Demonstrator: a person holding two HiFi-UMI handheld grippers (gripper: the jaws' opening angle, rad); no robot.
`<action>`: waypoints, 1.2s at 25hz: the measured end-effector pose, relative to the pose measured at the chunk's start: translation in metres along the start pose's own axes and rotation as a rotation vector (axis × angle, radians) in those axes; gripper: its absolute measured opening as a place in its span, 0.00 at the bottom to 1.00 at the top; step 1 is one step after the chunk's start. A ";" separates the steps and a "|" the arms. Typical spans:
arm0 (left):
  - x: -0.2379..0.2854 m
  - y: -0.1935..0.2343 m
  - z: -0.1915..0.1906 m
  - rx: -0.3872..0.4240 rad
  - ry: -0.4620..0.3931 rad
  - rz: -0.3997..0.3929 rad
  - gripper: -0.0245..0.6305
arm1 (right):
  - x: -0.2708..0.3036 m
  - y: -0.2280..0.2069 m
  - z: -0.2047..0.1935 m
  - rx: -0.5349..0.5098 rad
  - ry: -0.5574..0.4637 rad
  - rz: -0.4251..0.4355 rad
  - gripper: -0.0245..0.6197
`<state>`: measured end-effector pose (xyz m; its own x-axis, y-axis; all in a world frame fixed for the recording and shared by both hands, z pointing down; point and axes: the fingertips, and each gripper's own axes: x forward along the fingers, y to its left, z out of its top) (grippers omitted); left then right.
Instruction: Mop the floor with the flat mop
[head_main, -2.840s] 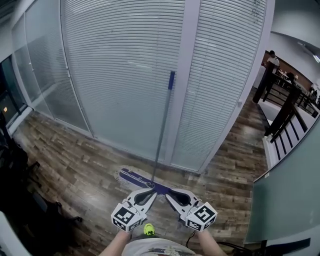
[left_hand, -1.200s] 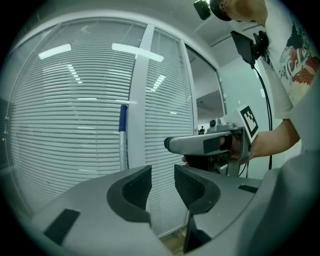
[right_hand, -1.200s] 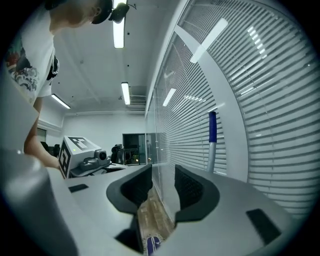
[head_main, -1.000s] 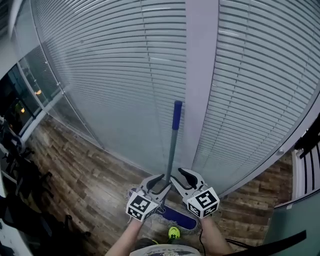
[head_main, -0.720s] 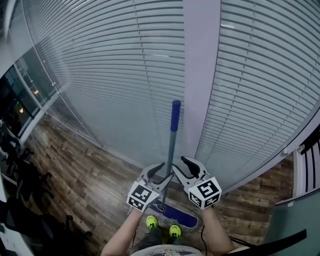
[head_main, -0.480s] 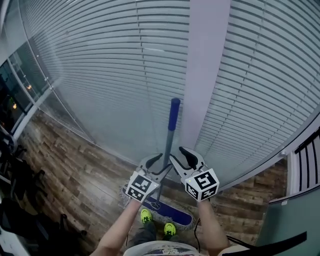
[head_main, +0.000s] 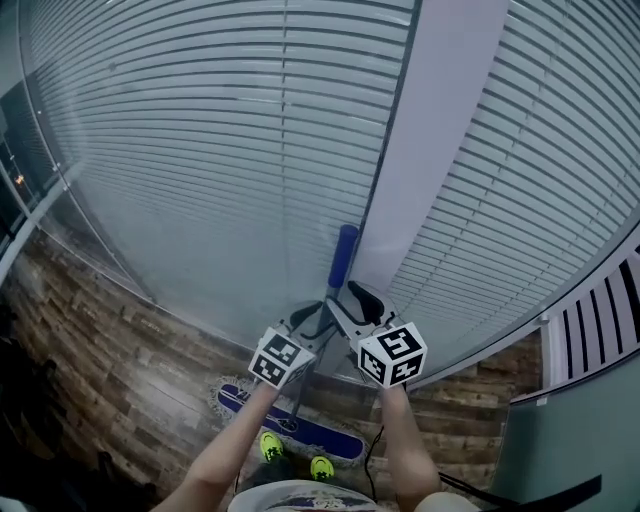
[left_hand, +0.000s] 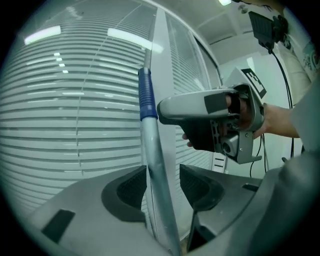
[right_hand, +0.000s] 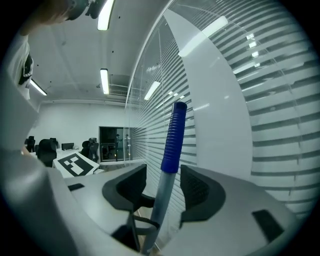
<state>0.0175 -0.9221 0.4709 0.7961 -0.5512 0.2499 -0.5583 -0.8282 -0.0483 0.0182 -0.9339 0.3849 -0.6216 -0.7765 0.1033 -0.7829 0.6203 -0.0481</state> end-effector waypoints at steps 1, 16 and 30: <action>0.002 0.002 -0.005 0.001 0.010 -0.005 0.33 | 0.002 -0.001 -0.001 -0.004 0.002 -0.007 0.33; -0.033 -0.051 0.002 0.035 0.013 0.065 0.21 | -0.041 0.021 0.052 -0.026 -0.114 0.057 0.33; -0.078 -0.164 0.023 0.098 0.088 0.123 0.21 | -0.137 0.084 0.088 -0.012 -0.216 0.226 0.25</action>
<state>0.0526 -0.7452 0.4369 0.6973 -0.6415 0.3197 -0.6211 -0.7634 -0.1770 0.0356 -0.7850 0.2792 -0.7722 -0.6234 -0.1225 -0.6246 0.7803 -0.0334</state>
